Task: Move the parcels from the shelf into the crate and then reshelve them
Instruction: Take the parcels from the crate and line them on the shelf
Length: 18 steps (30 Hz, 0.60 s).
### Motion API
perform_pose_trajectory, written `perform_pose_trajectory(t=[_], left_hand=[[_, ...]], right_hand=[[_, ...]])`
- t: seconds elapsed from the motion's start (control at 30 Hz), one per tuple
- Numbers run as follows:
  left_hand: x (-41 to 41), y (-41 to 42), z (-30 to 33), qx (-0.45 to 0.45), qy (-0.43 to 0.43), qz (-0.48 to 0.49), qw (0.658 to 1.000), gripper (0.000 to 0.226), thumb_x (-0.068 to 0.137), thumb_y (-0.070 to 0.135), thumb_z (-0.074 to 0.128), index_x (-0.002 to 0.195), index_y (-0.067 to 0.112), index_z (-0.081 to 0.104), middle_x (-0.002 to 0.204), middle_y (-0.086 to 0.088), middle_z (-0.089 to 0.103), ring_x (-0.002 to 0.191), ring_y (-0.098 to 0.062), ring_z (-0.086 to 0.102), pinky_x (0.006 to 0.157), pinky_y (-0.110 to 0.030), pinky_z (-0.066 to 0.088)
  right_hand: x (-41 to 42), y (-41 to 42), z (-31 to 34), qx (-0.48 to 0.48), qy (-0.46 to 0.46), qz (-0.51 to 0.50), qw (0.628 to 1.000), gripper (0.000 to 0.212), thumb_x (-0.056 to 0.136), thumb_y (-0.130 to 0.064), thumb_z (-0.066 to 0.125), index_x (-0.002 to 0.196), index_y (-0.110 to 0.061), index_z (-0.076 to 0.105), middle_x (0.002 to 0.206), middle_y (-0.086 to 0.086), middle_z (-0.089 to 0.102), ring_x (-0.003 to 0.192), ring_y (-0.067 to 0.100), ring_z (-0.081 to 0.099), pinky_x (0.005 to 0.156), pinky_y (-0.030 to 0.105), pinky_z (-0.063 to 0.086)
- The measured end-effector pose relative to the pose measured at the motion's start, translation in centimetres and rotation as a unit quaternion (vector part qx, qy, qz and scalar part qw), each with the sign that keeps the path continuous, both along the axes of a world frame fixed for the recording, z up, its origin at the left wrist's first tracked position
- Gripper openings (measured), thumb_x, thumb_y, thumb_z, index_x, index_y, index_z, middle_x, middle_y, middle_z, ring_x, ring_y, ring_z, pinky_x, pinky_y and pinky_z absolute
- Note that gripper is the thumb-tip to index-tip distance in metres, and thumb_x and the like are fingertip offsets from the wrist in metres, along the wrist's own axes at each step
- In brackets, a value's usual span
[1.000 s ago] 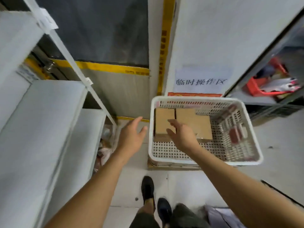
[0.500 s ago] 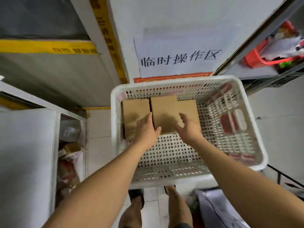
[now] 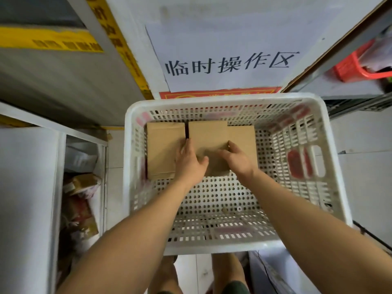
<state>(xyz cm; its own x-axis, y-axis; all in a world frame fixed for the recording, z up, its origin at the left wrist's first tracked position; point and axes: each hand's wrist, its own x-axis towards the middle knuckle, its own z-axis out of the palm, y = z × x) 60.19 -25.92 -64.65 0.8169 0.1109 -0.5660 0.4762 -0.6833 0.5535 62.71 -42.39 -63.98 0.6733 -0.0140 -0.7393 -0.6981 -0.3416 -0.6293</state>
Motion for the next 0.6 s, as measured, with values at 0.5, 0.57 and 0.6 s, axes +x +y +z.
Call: perform_pose_trajectory(t=[0.5, 0.57, 0.6], left_hand=[[-5.3, 3.0, 16.8, -0.364, -0.061, 0.345, 0.863, 0.024, 0.101, 0.06, 0.052, 0.119, 0.047, 0.059, 0.14, 0.006, 0.053, 0.123, -0.02, 0.06, 0.094, -0.047, 0.062], [-5.9, 4.5, 19.9, -0.349, -0.097, 0.31, 0.879, 0.013, 0.104, 0.051, 0.056, 0.108, 0.039, 0.062, 0.127, 0.007, 0.059, 0.11, -0.011, 0.064, 0.09, -0.041, 0.063], [-6.4, 5.6, 21.3, -0.356, -0.106, 0.296, 0.88, 0.019, 0.103, 0.048, 0.06, 0.111, 0.031, 0.065, 0.127, 0.004, 0.063, 0.108, -0.009, 0.066, 0.092, -0.043, 0.063]], right_hand=[[-6.5, 0.5, 15.9, 0.2, -0.071, -0.215, 0.953, 0.051, 0.101, -0.061, 0.058, 0.125, -0.015, 0.059, 0.134, 0.012, 0.064, 0.123, 0.031, 0.065, 0.102, 0.058, 0.055], [-7.2, 2.0, 18.6, 0.193, -0.095, -0.198, 0.956, 0.051, 0.098, -0.051, 0.069, 0.128, -0.012, 0.055, 0.134, 0.012, 0.064, 0.126, 0.032, 0.063, 0.104, 0.058, 0.055], [-7.6, 2.6, 19.7, 0.201, -0.101, -0.192, 0.955, 0.047, 0.098, -0.046, 0.07, 0.127, -0.011, 0.057, 0.131, 0.011, 0.066, 0.126, 0.033, 0.063, 0.106, 0.057, 0.054]])
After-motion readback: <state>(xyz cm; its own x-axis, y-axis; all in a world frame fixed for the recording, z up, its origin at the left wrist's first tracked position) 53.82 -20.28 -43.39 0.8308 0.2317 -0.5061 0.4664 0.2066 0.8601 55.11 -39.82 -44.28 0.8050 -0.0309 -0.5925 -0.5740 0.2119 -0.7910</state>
